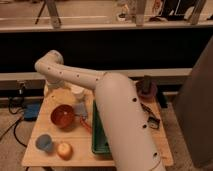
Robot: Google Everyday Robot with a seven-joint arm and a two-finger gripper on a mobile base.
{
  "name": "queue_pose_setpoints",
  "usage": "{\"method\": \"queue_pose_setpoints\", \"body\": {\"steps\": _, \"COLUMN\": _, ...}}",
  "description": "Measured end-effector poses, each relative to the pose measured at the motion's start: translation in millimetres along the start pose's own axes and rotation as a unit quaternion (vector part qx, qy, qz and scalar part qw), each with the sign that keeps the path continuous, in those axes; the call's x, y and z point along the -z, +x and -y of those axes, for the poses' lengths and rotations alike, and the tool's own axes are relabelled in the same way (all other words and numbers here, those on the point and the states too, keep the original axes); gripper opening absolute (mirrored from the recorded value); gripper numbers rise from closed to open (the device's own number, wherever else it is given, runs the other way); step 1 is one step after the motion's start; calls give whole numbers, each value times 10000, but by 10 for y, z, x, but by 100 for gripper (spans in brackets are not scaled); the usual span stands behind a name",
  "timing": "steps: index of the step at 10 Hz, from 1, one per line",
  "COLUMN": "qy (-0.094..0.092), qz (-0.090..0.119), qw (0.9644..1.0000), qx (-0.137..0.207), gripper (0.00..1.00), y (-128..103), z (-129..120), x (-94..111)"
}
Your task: Place banana in red bowl
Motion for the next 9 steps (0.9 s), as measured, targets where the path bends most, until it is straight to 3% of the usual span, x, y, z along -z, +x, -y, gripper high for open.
{"method": "queue_pose_setpoints", "body": {"steps": 4, "qy": 220, "qz": -11, "qw": 9998, "qx": 12, "gripper": 80, "y": 12, "z": 61, "x": -70}}
{"method": "queue_pose_setpoints", "body": {"steps": 9, "qy": 254, "qz": 89, "qw": 9996, "qx": 77, "gripper": 80, "y": -25, "z": 142, "x": -215}}
